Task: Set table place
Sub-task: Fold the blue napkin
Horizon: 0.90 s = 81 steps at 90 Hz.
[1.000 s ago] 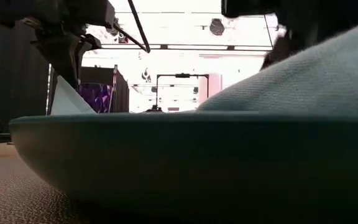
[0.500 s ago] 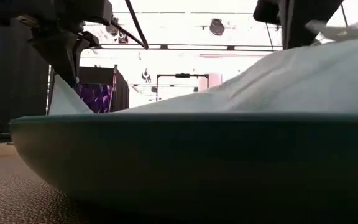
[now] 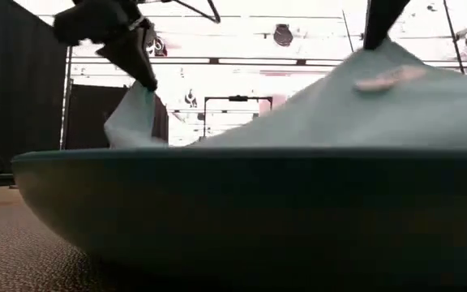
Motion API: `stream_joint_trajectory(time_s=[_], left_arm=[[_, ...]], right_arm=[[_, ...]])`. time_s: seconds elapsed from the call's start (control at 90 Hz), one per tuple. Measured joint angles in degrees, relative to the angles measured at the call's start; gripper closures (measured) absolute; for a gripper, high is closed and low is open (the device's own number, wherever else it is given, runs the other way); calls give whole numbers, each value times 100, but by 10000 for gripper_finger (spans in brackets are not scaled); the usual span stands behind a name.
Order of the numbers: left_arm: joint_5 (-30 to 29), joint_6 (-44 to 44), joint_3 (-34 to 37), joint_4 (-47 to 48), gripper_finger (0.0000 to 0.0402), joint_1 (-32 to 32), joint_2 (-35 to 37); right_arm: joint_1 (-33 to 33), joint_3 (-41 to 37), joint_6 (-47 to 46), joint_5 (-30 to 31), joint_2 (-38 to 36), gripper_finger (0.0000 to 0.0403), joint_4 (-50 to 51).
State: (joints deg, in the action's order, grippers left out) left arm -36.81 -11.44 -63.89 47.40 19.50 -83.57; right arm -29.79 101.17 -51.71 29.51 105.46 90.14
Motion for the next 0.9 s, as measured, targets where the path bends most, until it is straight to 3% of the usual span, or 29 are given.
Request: stream_joint_trajectory(time_s=[0.189,0.467,0.678,0.9], left_arm=[[-933,208,-419,-20,402,-2,164],[-1616,1021,-1467,10,402,-152,818],[-1664,1532,-2117,66,402,-703,1016],[-1632,1797,-2233,114,402,-1306,1012]], right_arm=[[221,-59,-21,625,-1264,403,-9],[305,-60,29,1239,-2431,403,-18],[566,-61,268,1490,-2917,403,-10],[1046,-62,607,1812,-3410,403,-24]])
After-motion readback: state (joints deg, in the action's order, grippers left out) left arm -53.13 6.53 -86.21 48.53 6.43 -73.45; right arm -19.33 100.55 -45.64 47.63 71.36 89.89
